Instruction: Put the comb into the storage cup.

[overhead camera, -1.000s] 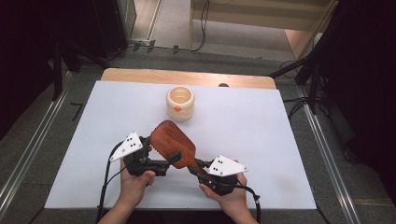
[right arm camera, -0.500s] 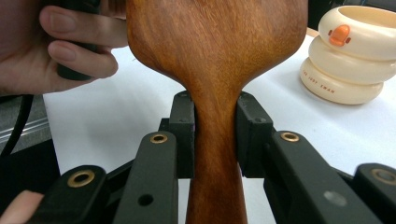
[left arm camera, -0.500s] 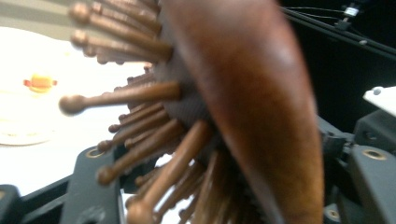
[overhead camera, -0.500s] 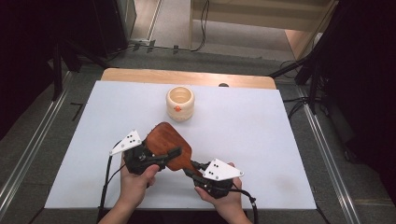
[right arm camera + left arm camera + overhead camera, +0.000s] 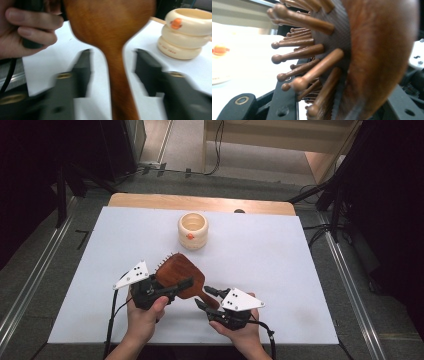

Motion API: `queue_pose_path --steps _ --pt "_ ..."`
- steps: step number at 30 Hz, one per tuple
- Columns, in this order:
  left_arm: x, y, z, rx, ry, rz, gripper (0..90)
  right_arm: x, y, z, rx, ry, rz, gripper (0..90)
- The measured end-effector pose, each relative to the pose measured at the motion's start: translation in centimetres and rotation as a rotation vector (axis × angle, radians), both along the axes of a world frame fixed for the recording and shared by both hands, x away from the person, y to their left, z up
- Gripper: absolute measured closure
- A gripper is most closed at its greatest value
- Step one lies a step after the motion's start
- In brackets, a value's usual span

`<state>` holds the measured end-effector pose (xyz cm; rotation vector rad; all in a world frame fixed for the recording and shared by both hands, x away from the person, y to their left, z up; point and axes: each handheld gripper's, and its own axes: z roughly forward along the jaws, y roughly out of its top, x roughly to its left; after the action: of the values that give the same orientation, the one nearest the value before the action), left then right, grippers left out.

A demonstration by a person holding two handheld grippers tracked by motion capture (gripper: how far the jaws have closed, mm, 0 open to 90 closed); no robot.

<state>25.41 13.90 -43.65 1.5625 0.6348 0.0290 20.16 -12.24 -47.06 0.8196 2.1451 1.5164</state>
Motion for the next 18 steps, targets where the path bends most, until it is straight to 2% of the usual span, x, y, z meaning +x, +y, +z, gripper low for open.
queue_pose_path --steps 8,12,18 --pt "0.1 0.6 0.4 0.003 -0.013 0.019 58.5 0.3 -1.7 0.4 0.031 0.007 -0.051 13.6" --pt "0.2 1.0 0.5 -0.002 -0.017 0.028 58.6 0.8 -2.9 0.3 0.053 0.031 -0.043 0.0" --pt "0.3 1.6 0.8 -0.011 -0.025 0.036 58.7 1.2 -4.8 0.2 0.062 0.024 -0.100 0.0"
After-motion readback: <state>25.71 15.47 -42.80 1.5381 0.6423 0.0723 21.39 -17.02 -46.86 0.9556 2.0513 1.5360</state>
